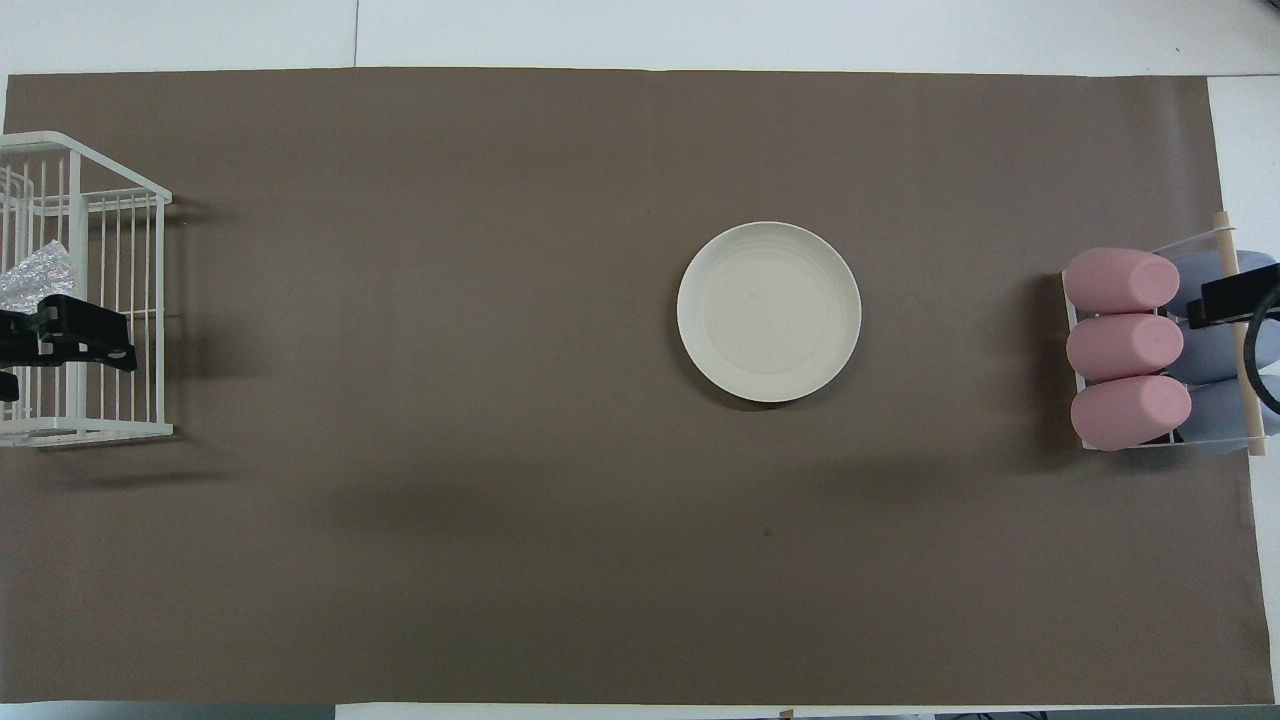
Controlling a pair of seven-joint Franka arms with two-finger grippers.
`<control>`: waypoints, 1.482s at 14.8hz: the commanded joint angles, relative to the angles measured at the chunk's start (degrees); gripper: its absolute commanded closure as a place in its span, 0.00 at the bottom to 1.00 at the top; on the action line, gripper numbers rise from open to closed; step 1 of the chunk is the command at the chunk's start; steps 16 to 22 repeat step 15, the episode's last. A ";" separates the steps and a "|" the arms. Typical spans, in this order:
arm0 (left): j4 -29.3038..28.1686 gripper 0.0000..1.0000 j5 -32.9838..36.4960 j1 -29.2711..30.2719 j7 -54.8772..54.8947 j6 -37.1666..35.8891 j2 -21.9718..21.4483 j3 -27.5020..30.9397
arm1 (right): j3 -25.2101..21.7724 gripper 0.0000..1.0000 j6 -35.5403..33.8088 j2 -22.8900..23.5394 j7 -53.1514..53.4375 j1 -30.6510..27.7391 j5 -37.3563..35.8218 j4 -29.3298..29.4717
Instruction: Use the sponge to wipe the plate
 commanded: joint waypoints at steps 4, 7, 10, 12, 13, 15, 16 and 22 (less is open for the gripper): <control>2.28 0.00 -0.61 -5.53 -0.62 5.38 2.37 2.86 | 0.21 0.00 -3.33 -0.42 0.49 -0.16 -1.29 0.19; 7.40 0.00 -0.78 -5.71 -0.53 5.81 6.42 3.04 | 0.30 0.00 -4.12 -0.60 0.40 -0.07 -1.21 -0.07; 6.45 0.00 -1.40 -5.62 -0.44 6.16 6.08 3.21 | 0.30 0.00 -4.12 -0.95 0.40 -0.25 -1.20 -0.52; 6.27 0.00 -1.48 -5.62 -0.44 6.34 5.99 3.30 | 0.30 0.00 -4.12 -0.95 0.40 -0.16 -1.29 -0.52; 6.27 0.00 -1.48 -5.71 -0.53 6.25 5.99 3.30 | 0.30 0.00 -4.12 -0.95 0.32 -0.16 -1.29 -0.43; 6.27 0.00 -1.48 -5.53 -0.44 6.25 5.99 3.30 | 0.30 0.00 -3.86 -0.95 0.40 -0.07 -1.29 -0.52; 6.27 0.00 -1.48 -5.53 -0.44 6.25 5.99 3.30 | 0.30 0.00 -3.86 -0.95 0.40 -0.07 -1.29 -0.52; 6.27 0.00 -1.48 -5.53 -0.44 6.25 5.99 3.30 | 0.30 0.00 -3.86 -0.95 0.40 -0.07 -1.29 -0.52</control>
